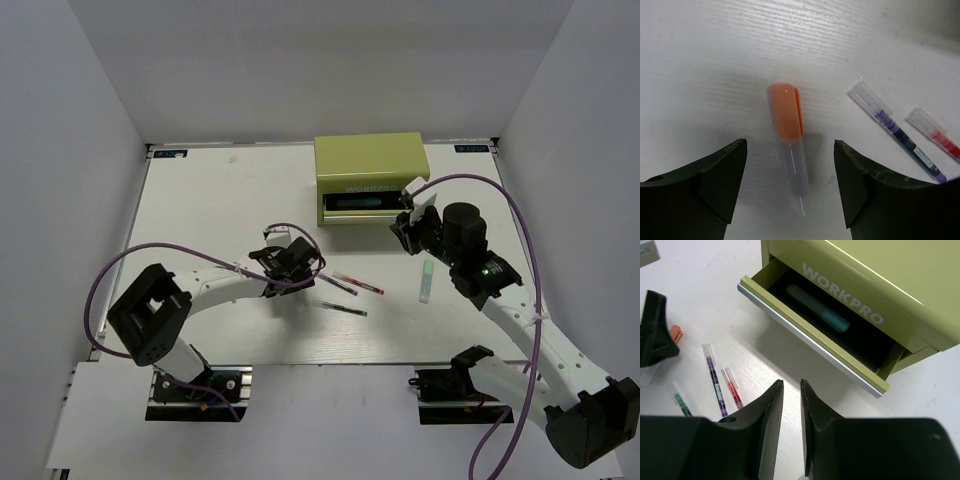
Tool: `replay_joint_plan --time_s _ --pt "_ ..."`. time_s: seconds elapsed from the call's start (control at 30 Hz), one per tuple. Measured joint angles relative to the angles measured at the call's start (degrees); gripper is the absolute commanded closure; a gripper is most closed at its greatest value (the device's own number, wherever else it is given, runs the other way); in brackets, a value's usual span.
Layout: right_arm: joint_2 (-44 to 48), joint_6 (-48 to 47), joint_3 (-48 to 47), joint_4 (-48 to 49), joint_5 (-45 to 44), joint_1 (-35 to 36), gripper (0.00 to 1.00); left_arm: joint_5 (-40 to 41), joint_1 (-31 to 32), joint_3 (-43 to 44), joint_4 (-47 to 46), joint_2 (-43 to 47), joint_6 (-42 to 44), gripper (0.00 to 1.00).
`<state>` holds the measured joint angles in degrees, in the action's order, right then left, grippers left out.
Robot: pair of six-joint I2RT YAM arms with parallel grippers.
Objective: Sort the stationery into containers
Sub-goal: Grab a piece of stationery with the left arm, then place the stationery into the container
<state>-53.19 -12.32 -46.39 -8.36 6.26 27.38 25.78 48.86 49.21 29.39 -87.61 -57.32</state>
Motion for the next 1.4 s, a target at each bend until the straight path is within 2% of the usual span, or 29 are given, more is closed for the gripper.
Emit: replay_joint_plan --time_s 0.23,0.3,0.47,0.57,0.6,0.63,0.67,0.73,0.77,0.83,1.0,1.1,1.13,1.17,1.23,1.27,1.3,1.4 --pt "3.80 0.85 2.03 1.03 0.37 -0.55 0.74 1.25 0.09 6.93 3.15 -9.51 -1.07 0.39" --pt "4.74 1.01 2.36 1.16 0.39 -0.68 0.74 2.03 0.35 8.50 4.52 -11.26 -1.07 0.46" --pt "6.14 1.29 2.45 1.36 0.61 -0.74 0.74 1.88 0.46 8.98 5.84 -11.52 -1.31 0.75" --pt "6.99 1.36 3.15 1.75 0.81 -0.74 0.72 1.77 0.46 8.98 6.62 -11.08 -1.11 0.83" --pt "7.26 1.38 3.34 1.70 0.85 -0.74 0.70 1.79 0.46 8.96 6.97 -10.84 -0.96 0.83" --pt "7.48 1.40 3.54 1.75 0.90 -0.74 0.55 1.90 0.52 8.96 7.39 -10.38 -0.61 0.85" --pt "7.78 1.57 3.82 1.86 1.03 -0.74 0.47 1.99 0.57 8.94 7.80 -9.57 0.00 0.87" --pt "8.33 1.36 4.28 1.90 1.07 -0.76 0.37 2.19 0.74 8.92 8.04 -6.60 2.73 0.94" --pt "8.55 1.31 4.44 1.97 1.11 -0.76 0.37 2.25 0.81 8.92 7.58 -4.74 4.61 0.98" --pt "9.07 0.87 4.83 2.16 1.20 -0.76 0.37 1.86 0.87 8.66 4.76 0.44 10.62 1.00" --pt "9.53 -0.22 5.05 2.16 1.22 -0.76 0.45 -1.51 0.72 8.55 -9.07 12.83 31.30 1.00" --pt "9.94 -0.50 5.07 2.14 1.25 -0.76 0.53 -7.23 0.33 8.66 -18.14 15.06 45.13 1.00" --pt "10.19 -0.74 5.11 2.16 1.20 -0.74 0.56 -9.33 0.31 8.74 -20.85 14.88 49.68 1.00" --pt "10.62 -1.01 5.31 2.25 1.18 -0.74 0.70 -10.51 0.24 9.14 -22.21 14.14 52.52 1.00" --pt "11.74 -1.62 5.99 2.47 1.01 -0.74 0.84 -13.73 0.04 11.91 -24.52 10.95 59.63 1.00" --pt "12.31 -1.86 6.27 2.40 0.96 -0.74 0.97 -15.15 -0.02 13.75 -25.27 9.03 62.86 1.00" --pt "12.85 -2.12 6.62 2.47 0.90 -0.74 1.00 -16.83 -0.02 16.00 -25.66 6.64 66.31 1.00" --pt "14.27 -2.12 7.28 2.45 0.33 -0.76 1.00 -21.24 -0.04 22.40 -27.10 -0.13 75.01 1.00"
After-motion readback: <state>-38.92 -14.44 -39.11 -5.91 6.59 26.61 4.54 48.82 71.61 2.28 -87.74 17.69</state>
